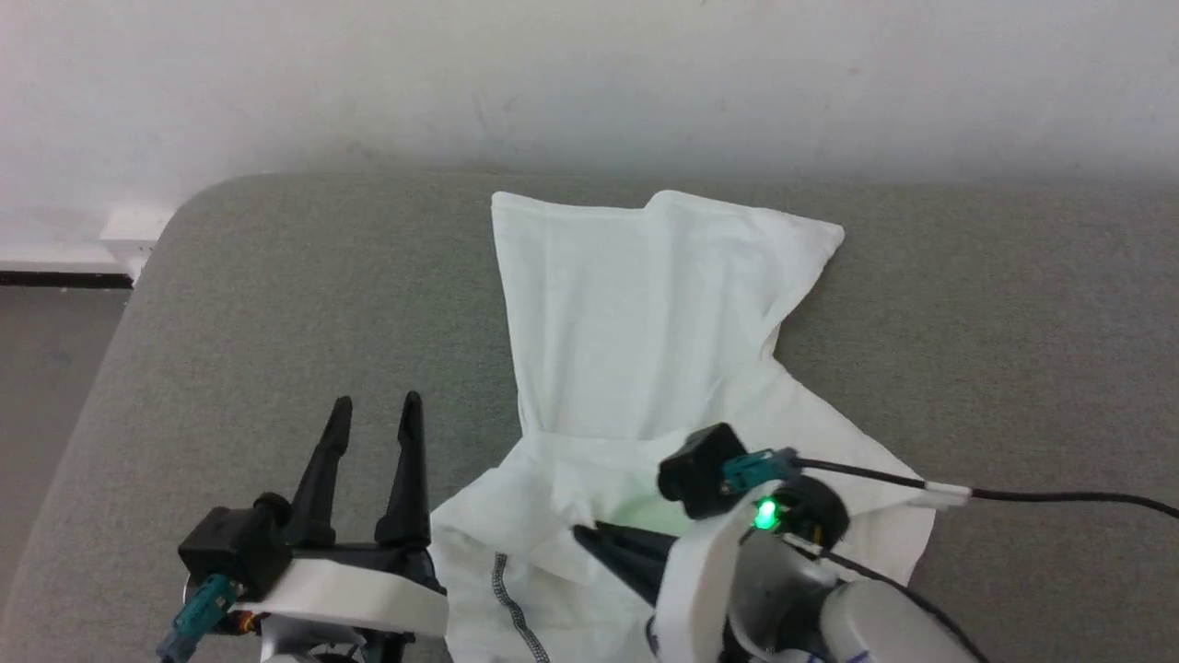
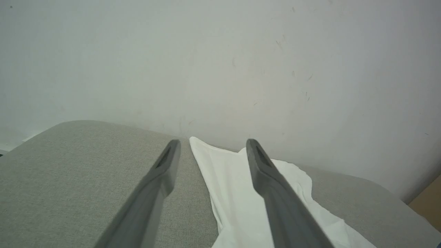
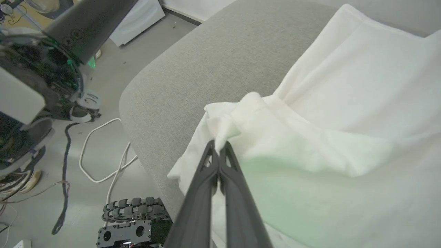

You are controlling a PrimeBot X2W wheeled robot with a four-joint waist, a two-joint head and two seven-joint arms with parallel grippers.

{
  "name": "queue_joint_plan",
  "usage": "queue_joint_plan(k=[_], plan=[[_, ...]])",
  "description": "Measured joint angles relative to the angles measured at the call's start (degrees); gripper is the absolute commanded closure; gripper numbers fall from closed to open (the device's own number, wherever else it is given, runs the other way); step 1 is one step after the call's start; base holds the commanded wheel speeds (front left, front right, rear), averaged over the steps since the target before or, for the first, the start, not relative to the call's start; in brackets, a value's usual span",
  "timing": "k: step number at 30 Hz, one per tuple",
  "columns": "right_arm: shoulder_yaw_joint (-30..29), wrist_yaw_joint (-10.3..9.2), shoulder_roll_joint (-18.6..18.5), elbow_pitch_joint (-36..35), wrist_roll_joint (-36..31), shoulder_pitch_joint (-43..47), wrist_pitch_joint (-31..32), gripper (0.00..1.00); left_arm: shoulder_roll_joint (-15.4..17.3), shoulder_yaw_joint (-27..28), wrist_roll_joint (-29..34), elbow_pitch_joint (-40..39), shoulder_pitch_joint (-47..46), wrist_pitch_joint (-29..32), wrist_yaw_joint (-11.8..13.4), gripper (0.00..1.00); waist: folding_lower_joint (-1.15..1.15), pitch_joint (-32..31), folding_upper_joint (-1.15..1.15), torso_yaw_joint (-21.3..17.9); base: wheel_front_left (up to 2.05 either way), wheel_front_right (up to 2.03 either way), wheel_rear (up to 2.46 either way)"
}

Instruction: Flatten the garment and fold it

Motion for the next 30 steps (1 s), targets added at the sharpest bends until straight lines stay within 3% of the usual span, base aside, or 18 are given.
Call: queue_joint_plan(k=[5, 12, 13, 14, 15, 22, 26, 30], plan=[[5.3, 0.00, 3.1, 10.4, 2.5, -6.1, -7.1, 1.00, -0.2, -1.2, -0.2, 1.5, -0.6, 0.0, -0.5, 0.00, 0.00, 0.6, 0.00, 1.8, 0.00, 0.00, 0.00], [11.5, 0.00, 3.9, 25.1, 5.9, -11.0, -13.8, 1.00, -0.5, -2.2, -1.0, 3.6, -1.5, -0.5, -1.0, 0.00, 0.00, 2.4, 0.00, 4.2, 0.00, 0.00, 0.00], [12.6, 0.00, 3.9, 26.9, 6.8, -11.1, -14.2, 0.84, -0.5, -2.2, -1.0, 3.8, -1.6, -0.7, -1.0, 0.00, 0.01, 2.7, 0.00, 4.4, 0.00, 0.00, 0.00], [13.8, 0.00, 3.9, 28.2, 7.3, -11.1, -15.0, 0.56, -0.5, -2.2, -1.0, 4.0, -1.7, -0.7, -1.0, 0.00, 0.00, 3.0, 0.00, 4.6, 0.00, 0.00, 0.00], [14.6, 0.00, 3.9, 29.1, 7.8, -11.1, -16.2, 0.00, -0.5, -2.2, -1.0, 4.3, -1.7, -0.9, -1.0, 0.00, 0.00, 3.2, 0.00, 4.7, 0.00, 0.00, 0.00], [15.4, 0.00, 4.0, 28.1, 8.0, -12.9, -30.0, 0.00, 0.7, -0.5, -1.0, 5.4, -1.6, -1.2, 0.0, 0.00, 0.01, 3.0, 0.00, 3.5, 0.00, 0.00, 0.00], [9.6, 0.00, 2.5, 24.8, 4.8, -12.3, -36.8, 0.00, 2.0, 0.9, -0.9, 5.2, -1.0, -1.0, 1.2, 0.00, 0.00, 1.8, 0.00, 1.7, 0.00, 0.00, 0.00], [0.4, 0.00, 0.9, 21.0, 0.0, -8.1, -39.4, 0.00, 2.7, 1.9, -0.9, 4.5, -0.4, -0.5, 2.2, 0.00, 0.00, 0.6, 0.00, -0.3, 0.00, 0.00, 0.00]])
